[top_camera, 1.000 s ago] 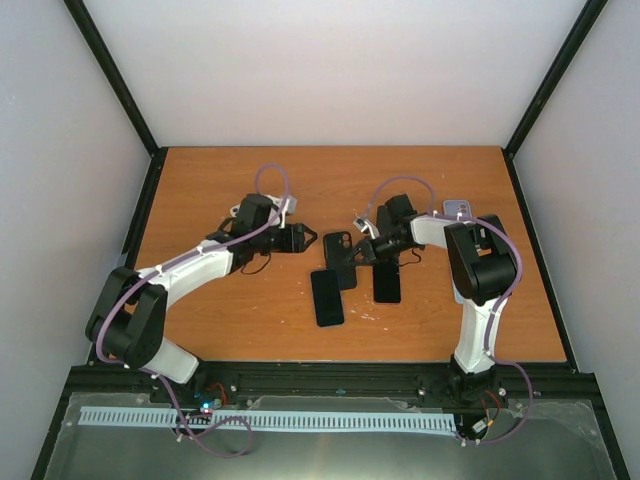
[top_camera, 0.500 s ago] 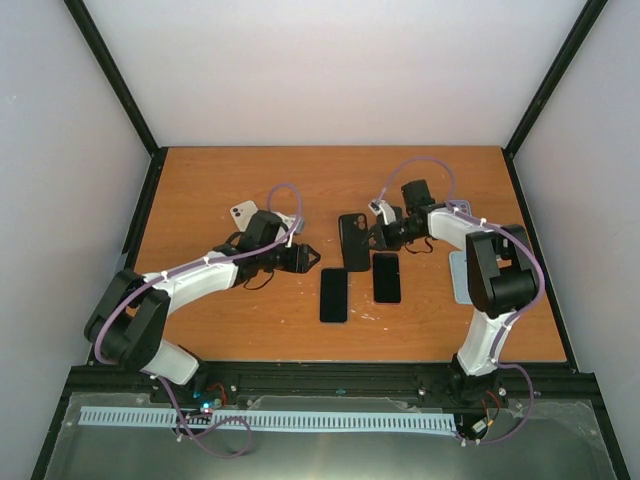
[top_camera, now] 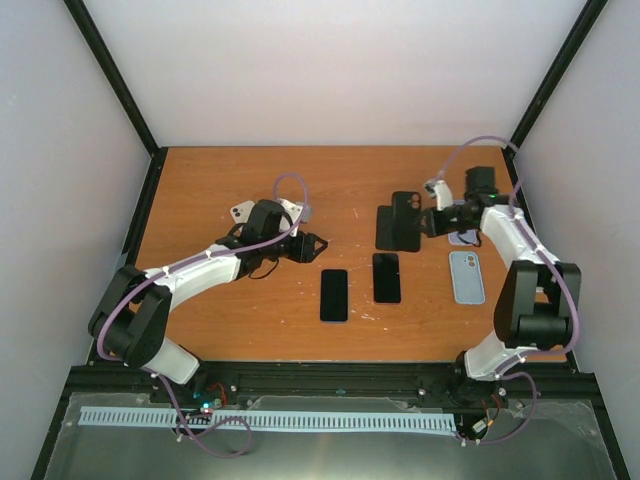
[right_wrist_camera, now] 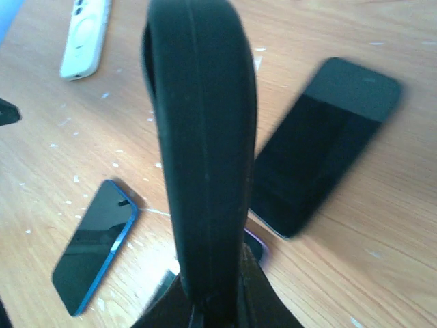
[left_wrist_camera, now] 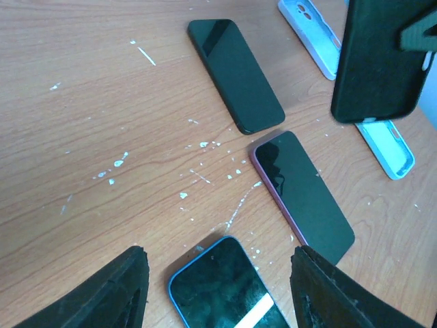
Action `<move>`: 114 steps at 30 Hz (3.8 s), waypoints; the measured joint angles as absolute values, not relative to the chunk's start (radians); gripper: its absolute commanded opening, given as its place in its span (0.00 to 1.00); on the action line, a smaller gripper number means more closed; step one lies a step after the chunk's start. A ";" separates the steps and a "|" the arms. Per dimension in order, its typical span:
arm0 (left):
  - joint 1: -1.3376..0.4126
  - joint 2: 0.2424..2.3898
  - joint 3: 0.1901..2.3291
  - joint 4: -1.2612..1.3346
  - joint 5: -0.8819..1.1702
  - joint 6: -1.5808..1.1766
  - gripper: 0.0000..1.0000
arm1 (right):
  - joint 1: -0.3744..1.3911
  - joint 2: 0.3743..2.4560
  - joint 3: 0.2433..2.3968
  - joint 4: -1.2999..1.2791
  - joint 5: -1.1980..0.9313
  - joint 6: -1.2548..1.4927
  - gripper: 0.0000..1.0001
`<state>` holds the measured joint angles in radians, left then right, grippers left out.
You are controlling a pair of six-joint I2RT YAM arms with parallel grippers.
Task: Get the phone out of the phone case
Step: Place the phone at the center of the board, then place the phone case at the center of the board, then adjust the phone at the center of the board.
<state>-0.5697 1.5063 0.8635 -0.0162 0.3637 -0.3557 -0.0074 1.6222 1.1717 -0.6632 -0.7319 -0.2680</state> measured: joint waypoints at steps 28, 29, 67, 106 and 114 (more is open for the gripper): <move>-0.570 1.508 0.894 -0.008 0.511 -0.356 0.57 | -0.461 2.147 1.994 -1.218 -0.303 -0.562 0.04; -0.570 1.508 0.895 -0.007 0.508 -0.356 0.56 | -0.465 2.184 2.040 -1.244 -0.303 -0.562 0.04; -0.570 1.569 0.898 -0.035 0.459 -0.376 0.60 | -0.474 2.492 2.251 -1.357 -0.447 -0.557 0.58; -0.978 1.863 1.310 -0.748 -0.119 -0.775 0.99 | -0.248 1.312 1.010 -0.527 -0.689 -0.181 0.97; -0.981 1.899 1.393 -0.818 -0.152 -0.846 0.99 | -0.248 1.318 1.010 -0.529 -0.746 -0.179 0.95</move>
<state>-0.9806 1.8992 1.3933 -0.8177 -0.1516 -0.8455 -0.2481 1.3178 1.0096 -0.5289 -0.7456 -0.1791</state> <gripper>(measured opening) 0.994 0.955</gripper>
